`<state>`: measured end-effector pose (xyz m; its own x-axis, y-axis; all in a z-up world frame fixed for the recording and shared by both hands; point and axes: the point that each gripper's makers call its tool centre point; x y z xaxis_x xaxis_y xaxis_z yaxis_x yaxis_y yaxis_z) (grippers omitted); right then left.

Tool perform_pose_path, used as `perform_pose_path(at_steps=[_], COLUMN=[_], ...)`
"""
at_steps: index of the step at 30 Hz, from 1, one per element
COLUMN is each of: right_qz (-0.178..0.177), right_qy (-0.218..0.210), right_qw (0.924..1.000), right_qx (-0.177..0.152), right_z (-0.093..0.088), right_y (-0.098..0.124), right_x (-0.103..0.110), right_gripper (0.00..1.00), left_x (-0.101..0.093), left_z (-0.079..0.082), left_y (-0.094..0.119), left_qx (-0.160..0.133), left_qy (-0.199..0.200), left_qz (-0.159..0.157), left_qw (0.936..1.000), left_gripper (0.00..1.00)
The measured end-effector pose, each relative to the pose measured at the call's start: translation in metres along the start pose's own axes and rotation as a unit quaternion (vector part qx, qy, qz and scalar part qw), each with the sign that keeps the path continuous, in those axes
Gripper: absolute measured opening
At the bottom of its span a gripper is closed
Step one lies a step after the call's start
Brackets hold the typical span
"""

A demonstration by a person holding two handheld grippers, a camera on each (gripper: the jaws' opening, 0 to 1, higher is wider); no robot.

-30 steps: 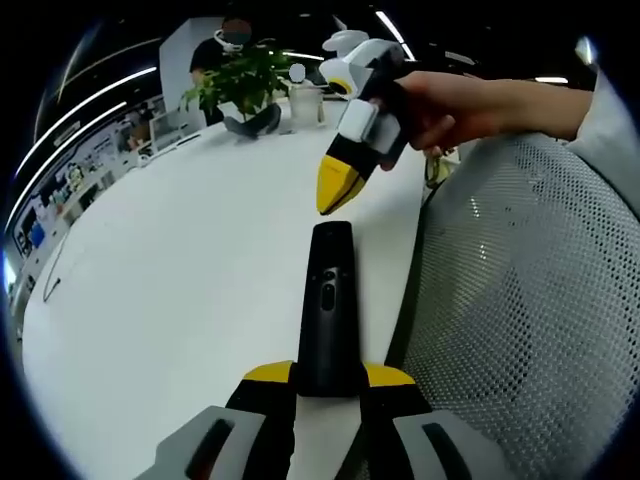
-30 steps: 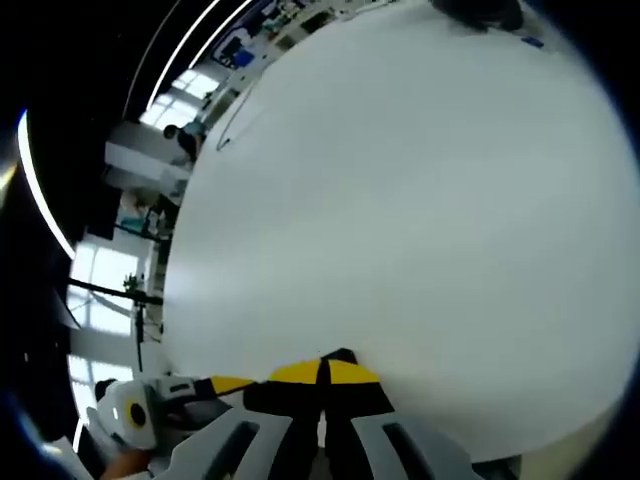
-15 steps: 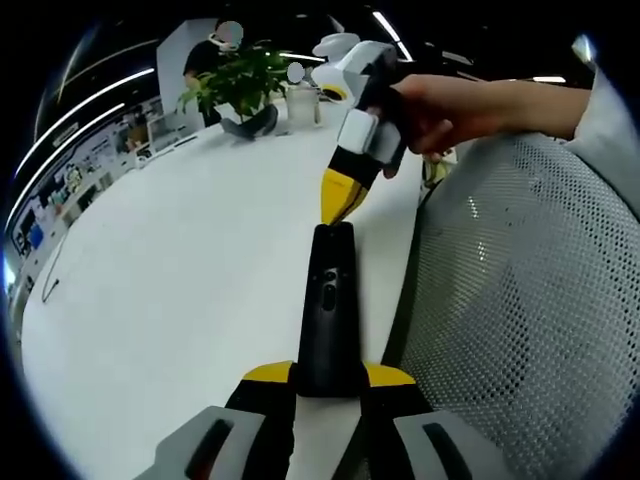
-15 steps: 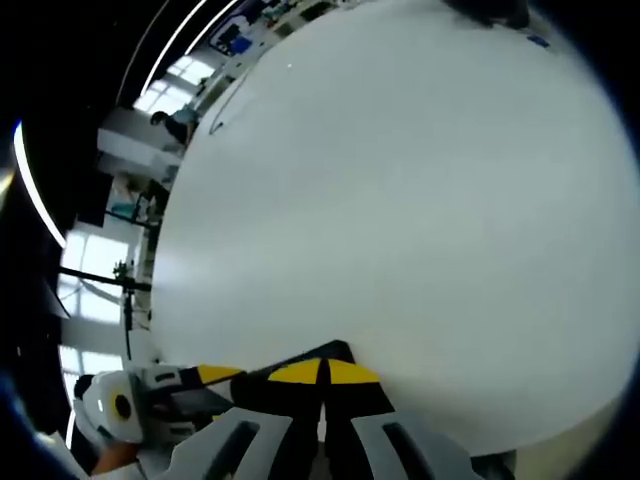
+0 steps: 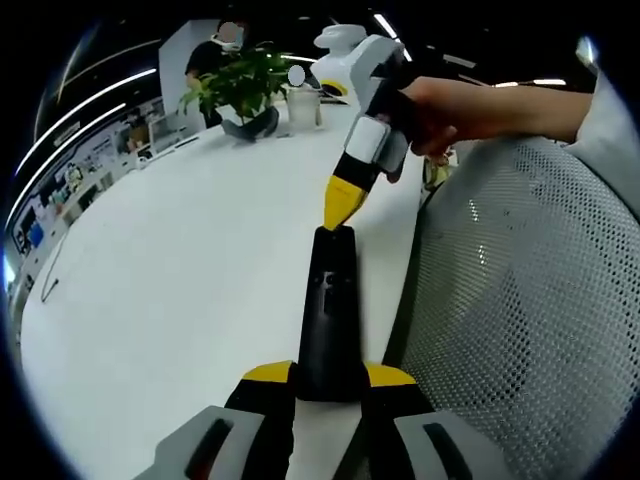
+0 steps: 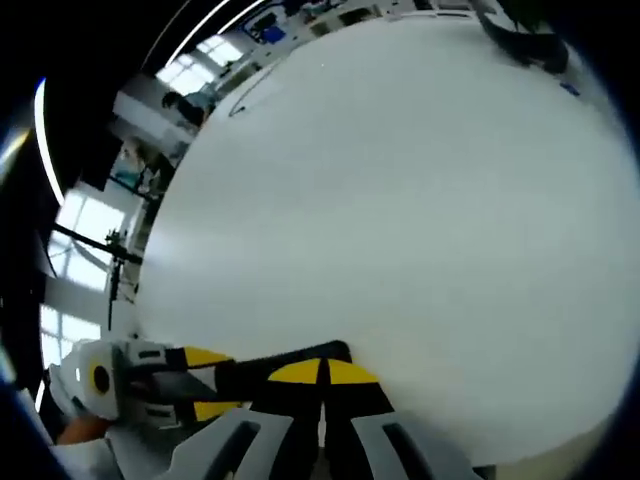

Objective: Press the specified remote control buttons in sequence, fully releasing each button before pressing the next.

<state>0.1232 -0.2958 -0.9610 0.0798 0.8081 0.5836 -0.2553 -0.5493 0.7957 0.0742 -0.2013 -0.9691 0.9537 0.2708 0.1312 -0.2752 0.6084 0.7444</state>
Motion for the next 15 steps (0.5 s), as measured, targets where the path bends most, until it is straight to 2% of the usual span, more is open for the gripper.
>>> perform_pose_path(at_steps=[7,15], right_qz=[-0.007,0.0], right_qy=[0.017,-0.014], right_qw=[0.9998,0.9999], right_qx=[-0.002,0.005], right_z=[-0.0001,0.0011], right_y=[-0.0001,-0.0005], right_x=[0.0015,0.0001], right_gripper=[0.0,0.0], left_x=[0.0008,0.001], left_z=[0.0001,0.0], left_y=[-0.0001,0.0], left_qx=[0.0,0.001], left_qy=[0.0,-0.001], left_qz=[0.001,0.002], left_qw=[1.0,1.0], left_gripper=[0.24,0.24])
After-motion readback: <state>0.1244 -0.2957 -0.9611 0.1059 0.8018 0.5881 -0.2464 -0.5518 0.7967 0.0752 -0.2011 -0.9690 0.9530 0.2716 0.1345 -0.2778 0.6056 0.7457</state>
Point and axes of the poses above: the point that each gripper's makers call its tool centre point, and the gripper's own axes: y roughly backward along the fingers, x roughly to its left, z roughly out of its top, and after that the axes turned 12 degrees about -y, right-handed
